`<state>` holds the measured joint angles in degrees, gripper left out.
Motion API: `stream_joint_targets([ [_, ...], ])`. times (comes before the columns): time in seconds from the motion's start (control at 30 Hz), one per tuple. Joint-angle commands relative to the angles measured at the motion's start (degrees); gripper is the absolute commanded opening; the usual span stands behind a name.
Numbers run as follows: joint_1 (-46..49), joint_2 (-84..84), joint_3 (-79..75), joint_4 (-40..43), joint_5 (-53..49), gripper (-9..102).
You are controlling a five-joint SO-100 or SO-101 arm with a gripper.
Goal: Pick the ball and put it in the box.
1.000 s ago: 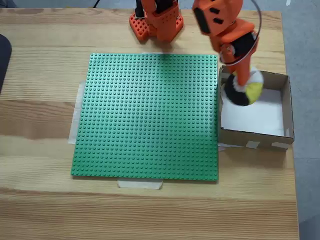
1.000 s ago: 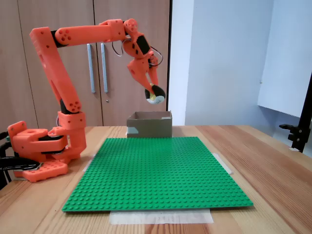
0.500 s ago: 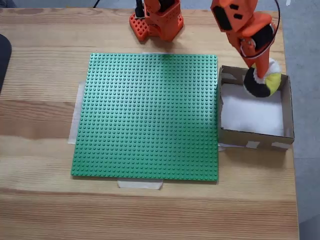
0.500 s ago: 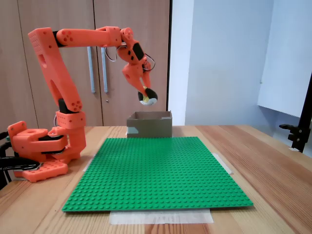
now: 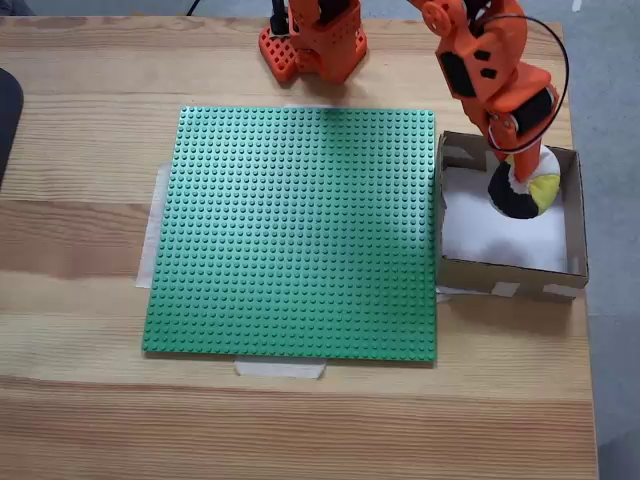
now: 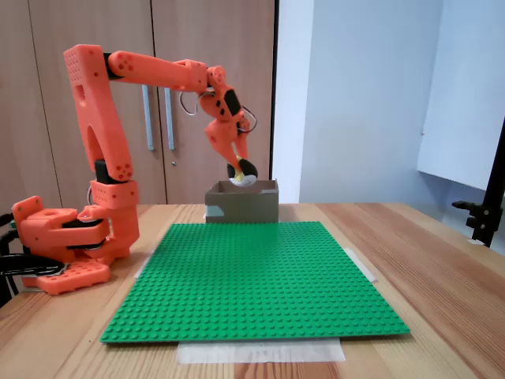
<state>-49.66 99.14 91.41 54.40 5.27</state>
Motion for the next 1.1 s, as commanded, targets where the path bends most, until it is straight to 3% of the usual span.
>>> stream_joint_targets([
  [0.0,0.5,-0.2,-1.1,-1.4,1.1,-1],
  [0.63,3.2,-4.0,2.2,-4.5,2.1,-1],
  [1.07,1.7,-3.5,2.1,-3.6,0.5,8],
])
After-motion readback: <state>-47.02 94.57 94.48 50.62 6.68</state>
